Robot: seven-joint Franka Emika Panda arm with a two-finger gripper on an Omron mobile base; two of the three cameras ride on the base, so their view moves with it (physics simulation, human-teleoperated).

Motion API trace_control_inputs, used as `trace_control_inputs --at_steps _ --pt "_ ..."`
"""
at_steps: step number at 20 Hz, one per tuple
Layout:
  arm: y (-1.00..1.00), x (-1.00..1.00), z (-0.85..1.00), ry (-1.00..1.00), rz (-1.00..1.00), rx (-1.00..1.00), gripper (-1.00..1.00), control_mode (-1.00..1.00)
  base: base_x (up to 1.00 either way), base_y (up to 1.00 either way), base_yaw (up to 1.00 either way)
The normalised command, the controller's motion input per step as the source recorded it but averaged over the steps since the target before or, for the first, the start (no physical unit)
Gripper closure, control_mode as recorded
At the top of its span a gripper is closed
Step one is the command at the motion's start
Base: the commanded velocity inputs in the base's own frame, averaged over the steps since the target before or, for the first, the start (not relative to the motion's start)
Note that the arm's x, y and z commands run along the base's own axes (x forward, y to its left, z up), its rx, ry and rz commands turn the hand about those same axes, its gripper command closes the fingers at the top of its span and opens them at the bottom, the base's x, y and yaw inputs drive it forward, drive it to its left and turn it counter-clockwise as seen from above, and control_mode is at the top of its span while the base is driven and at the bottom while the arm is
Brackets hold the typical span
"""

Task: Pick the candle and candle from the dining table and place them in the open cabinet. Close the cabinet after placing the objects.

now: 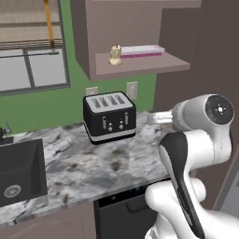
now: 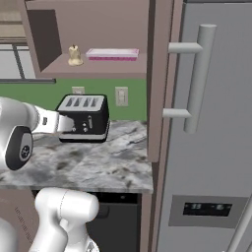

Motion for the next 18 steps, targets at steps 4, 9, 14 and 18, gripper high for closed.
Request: trace_control_inputs --at_steps 4,9,14,18 --pt "0.0 -0.54 0.1 0.01 0.0 0.0 1.0 -1.0 0.0 0.0 0.0" --pt "0.0 -0.33 0.22 0.01 0.0 0.0 1.0 -1.0 0.0 0.0 0.0" --pt "-0.03 -0.17 0.39 0.0 0.0 0.0 1.0 -1.0 0.0 0.0 0.0" --pt "-0.08 0.0 0.5 0.0 0.0 0.01 1.0 -1.0 0.0 0.0 0.0"
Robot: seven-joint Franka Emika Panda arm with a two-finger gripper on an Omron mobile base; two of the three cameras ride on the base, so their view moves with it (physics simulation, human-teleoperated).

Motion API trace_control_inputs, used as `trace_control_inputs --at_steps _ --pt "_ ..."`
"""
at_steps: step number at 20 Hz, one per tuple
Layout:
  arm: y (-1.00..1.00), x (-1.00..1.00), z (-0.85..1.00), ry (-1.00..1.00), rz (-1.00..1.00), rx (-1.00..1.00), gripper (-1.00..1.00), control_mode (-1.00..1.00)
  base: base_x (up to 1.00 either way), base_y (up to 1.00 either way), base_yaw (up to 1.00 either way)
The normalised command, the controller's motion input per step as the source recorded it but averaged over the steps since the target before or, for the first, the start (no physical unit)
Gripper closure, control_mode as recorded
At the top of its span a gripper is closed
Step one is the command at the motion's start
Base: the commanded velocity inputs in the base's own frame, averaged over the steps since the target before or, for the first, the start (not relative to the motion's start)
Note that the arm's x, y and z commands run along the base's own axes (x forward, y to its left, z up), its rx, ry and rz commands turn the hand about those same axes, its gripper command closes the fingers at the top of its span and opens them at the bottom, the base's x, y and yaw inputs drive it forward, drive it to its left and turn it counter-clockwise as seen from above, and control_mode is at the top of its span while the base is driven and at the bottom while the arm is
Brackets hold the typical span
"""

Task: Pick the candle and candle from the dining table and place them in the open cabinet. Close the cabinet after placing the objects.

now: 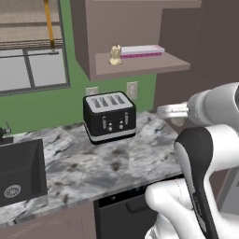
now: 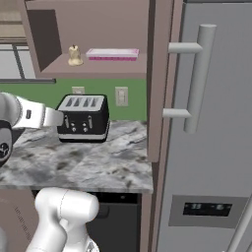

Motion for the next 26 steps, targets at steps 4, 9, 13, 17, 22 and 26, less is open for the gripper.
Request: trace_control_inputs --at_steps 4,9,13,17,22,26 --pt "-0.13 0.0 0.42 0.0 0.0 0.0 1.0 -1.0 0.0 0.0 0.0" --pt "-0.12 0.0 0.31 -0.01 0.0 0.0 1.0 -1.0 0.0 0.0 0.0" --pt "-0.14 0.0 0.22 -0.06 0.0 0.0 1.0 -1.0 0.0 0.0 0.0" --pt "-0.15 0.0 0.16 -0.06 0.0 0.0 1.0 -1.0 0.0 0.0 0.0" --pt "-0.04 0.0 0.03 -0.09 0.0 0.0 1.0 -1.0 0.0 0.0 0.0" --pt "0.0 0.04 0.04 -0.07 0.0 0.0 1.0 -1.0 0.0 0.0 0.0"
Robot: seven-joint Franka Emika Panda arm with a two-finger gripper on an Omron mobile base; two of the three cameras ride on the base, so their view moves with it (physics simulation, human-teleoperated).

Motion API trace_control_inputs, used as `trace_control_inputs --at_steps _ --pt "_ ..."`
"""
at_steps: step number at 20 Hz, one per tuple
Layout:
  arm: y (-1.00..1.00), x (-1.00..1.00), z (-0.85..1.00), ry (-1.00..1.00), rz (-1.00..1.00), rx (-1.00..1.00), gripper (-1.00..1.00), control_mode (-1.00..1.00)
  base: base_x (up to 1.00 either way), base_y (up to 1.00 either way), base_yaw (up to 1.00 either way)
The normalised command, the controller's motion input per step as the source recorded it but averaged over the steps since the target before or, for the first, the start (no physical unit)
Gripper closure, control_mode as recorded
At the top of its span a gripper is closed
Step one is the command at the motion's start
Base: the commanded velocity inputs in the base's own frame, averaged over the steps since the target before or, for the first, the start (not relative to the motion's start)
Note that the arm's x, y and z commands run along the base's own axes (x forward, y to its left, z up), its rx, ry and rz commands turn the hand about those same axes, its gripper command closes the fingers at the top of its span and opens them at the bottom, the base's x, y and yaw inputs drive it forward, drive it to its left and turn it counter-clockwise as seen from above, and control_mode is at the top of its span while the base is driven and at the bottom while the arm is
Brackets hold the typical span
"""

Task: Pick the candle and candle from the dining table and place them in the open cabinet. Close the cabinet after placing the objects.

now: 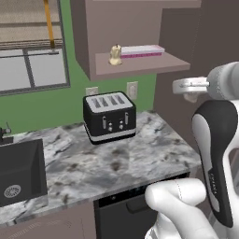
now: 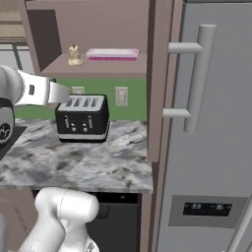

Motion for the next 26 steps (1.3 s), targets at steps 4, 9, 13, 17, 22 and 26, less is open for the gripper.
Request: trace_control_inputs --at_steps 4,9,13,17,22,26 --pt "-0.01 0.09 0.12 -0.01 0.0 0.0 1.0 -1.0 0.0 0.0 0.0" --pt "-0.04 0.08 0.24 0.0 0.0 0.0 1.0 -1.0 0.0 0.0 0.0" --pt "-0.04 0.16 0.14 0.0 0.0 0.0 1.0 -1.0 0.0 0.0 0.0" --pt "-0.04 0.18 0.08 0.0 0.0 0.0 1.0 -1.0 0.0 0.0 0.0" --pt "-0.01 0.27 0.01 0.0 0.0 0.0 1.0 -1.0 0.0 0.0 0.0" --pt "-0.02 0.36 0.01 0.0 0.0 0.0 1.0 -1.0 0.0 0.0 0.0"
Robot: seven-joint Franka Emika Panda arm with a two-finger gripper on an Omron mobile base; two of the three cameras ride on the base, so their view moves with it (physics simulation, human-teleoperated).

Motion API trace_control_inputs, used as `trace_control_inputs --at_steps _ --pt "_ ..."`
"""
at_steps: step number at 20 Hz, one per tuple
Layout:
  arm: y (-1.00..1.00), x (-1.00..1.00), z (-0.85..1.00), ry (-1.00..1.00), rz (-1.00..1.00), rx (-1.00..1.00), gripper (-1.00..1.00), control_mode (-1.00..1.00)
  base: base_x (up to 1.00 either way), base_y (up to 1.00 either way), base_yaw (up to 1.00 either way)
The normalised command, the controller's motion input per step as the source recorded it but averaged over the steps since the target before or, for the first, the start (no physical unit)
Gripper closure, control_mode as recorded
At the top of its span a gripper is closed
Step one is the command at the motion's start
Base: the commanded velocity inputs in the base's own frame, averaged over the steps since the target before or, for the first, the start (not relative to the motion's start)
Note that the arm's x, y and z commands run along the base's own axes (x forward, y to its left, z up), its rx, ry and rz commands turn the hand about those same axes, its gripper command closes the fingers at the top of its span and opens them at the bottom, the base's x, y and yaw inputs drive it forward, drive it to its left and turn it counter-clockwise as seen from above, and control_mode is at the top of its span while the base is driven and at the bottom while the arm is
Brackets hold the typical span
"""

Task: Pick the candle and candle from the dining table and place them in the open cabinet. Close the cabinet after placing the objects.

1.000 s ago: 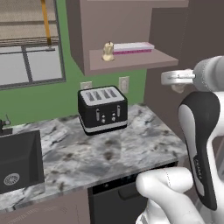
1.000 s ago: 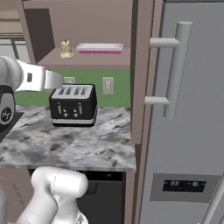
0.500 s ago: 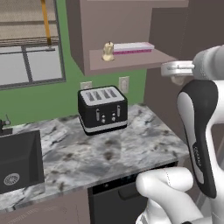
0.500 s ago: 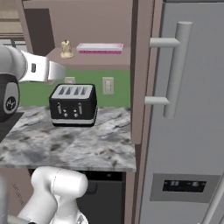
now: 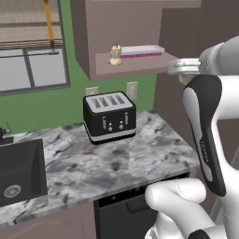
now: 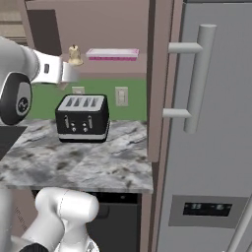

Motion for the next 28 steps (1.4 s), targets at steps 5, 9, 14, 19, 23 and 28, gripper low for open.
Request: trace_control_inputs --at_steps 5,9,14,19,23,28 --pt "0.0 0.39 0.0 0.0 0.0 0.0 1.0 -1.0 0.0 0.0 0.0" --pt "0.0 0.38 0.0 0.0 0.0 0.0 1.0 -1.0 0.0 0.0 0.0" --pt "0.0 0.36 0.0 0.0 0.0 0.0 1.0 -1.0 0.0 0.0 0.0" --pt "0.0 0.35 0.0 0.0 0.0 0.0 1.0 -1.0 0.0 0.0 0.0" --pt "0.0 0.41 -0.08 0.0 0.0 0.0 1.0 -1.0 0.0 0.0 0.0" --pt "0.0 0.45 -0.11 0.02 0.0 0.0 1.0 -1.0 0.0 0.0 0.0"
